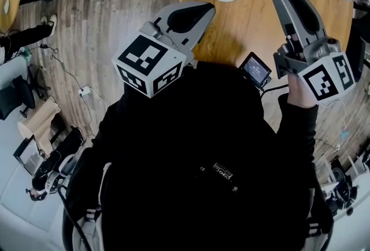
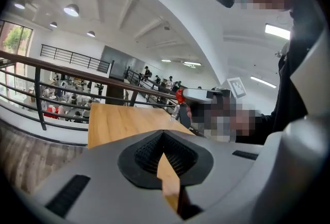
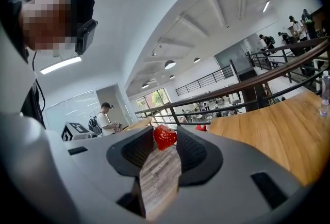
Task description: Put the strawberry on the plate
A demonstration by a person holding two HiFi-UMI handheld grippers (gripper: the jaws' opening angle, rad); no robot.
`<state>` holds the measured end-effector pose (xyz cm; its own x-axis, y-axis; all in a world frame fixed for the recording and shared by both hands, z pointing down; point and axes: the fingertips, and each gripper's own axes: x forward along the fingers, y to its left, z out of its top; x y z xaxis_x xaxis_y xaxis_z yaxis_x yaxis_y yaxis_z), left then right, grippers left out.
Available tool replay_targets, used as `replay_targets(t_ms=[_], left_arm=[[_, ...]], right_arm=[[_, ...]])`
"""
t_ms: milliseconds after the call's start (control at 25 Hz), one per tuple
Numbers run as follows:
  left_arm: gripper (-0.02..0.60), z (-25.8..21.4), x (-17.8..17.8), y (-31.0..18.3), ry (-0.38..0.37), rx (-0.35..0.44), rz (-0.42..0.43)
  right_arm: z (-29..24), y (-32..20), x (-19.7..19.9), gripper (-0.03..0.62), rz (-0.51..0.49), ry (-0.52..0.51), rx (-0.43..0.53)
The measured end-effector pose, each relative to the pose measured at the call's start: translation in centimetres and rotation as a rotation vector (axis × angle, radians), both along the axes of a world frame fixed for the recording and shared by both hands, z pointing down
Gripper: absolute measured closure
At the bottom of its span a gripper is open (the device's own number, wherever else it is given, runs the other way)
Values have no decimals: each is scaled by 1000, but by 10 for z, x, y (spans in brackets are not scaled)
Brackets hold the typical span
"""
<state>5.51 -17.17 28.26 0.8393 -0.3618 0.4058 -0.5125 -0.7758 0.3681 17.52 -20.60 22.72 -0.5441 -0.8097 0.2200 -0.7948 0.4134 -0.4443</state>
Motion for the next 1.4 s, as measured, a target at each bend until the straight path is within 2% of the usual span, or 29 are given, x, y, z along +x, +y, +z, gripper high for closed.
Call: replay_targets(t_ms=[120, 440, 640, 760, 880, 1080, 1400], left_arm=[[580, 7, 11, -1, -34, -2, 13], [580, 12, 25, 6, -56, 6, -12], [580, -12, 37, 21, -6, 55, 52], [580, -1, 44, 19, -1, 25, 110], [580, 10, 51, 13, -13, -10, 155], [580, 3, 59, 2, 41, -43, 174], [580, 6, 51, 7, 36, -46, 182]], right_arm=[[25, -5, 14, 444, 0, -44, -24], [42, 3, 34, 444, -20, -39, -31], [40, 27, 44, 444, 17, -26, -20], [45, 30, 46, 444, 54, -27, -2], [61, 40, 50, 444, 79, -17, -39], [68, 40, 62, 444, 69, 36, -52], [70, 46, 62, 444, 70, 40, -49]])
